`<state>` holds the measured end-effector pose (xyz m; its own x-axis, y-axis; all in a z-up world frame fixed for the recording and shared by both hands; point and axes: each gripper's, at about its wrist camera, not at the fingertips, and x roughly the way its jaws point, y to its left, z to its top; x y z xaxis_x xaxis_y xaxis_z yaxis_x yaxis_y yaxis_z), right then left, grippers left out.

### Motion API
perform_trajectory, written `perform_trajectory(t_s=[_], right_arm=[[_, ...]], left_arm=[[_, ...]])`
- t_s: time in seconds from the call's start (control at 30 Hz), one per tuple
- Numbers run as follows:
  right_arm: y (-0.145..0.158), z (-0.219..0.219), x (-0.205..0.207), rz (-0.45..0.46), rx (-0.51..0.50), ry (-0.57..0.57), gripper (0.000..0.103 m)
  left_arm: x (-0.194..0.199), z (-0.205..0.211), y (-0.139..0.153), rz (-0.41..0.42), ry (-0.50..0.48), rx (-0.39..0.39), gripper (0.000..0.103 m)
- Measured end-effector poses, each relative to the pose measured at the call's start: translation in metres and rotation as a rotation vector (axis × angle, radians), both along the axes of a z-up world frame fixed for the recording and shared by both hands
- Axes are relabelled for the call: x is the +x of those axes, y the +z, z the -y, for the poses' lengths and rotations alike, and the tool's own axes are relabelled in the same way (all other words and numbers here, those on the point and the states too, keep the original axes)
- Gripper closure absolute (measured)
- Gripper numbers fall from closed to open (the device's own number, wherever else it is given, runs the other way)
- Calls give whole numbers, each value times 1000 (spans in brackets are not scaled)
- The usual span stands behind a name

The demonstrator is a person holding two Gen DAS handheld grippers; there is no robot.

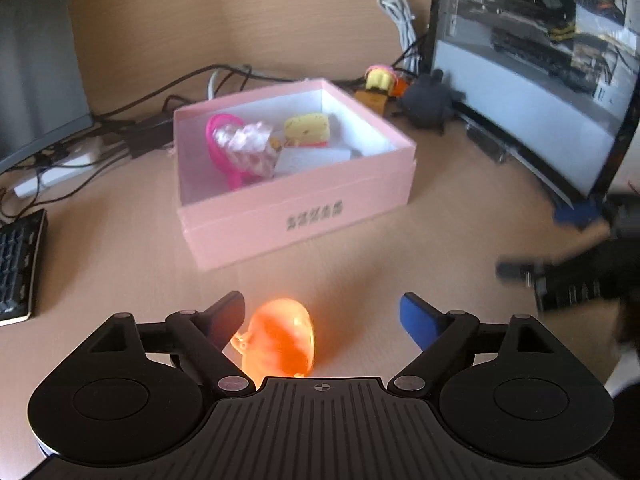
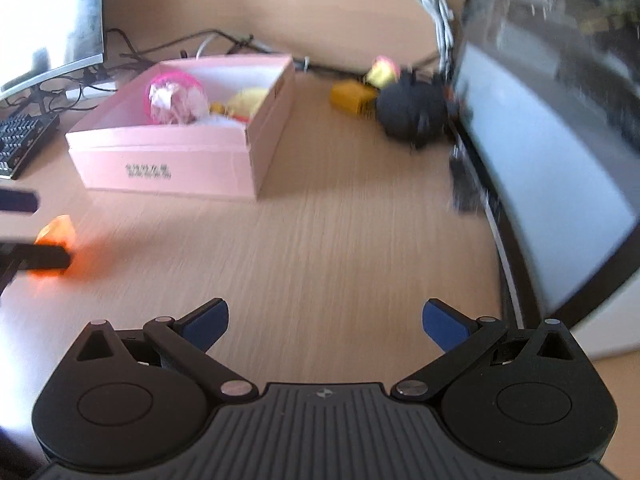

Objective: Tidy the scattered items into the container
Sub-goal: 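Grasp the black plush toy with the right gripper while the left holds the orange cup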

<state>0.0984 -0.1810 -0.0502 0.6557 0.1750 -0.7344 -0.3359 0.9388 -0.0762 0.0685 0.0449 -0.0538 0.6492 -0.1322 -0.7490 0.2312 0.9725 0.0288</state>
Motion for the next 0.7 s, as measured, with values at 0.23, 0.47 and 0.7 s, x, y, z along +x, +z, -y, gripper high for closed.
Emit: perform_trajectory(t_s=[0.23,0.47,0.7], right_arm=[[23,-31,51,294,-83,-30,34],[19,-40,174,335,-139,-227,28],[-19,-40,227,269,-229,-270,16]], left_arm=[[16,-9,-8,-37,110,-7,7],[24,-15,-2,-47,165,-35,6],[29,-27,-7,-85,240,-70,5]])
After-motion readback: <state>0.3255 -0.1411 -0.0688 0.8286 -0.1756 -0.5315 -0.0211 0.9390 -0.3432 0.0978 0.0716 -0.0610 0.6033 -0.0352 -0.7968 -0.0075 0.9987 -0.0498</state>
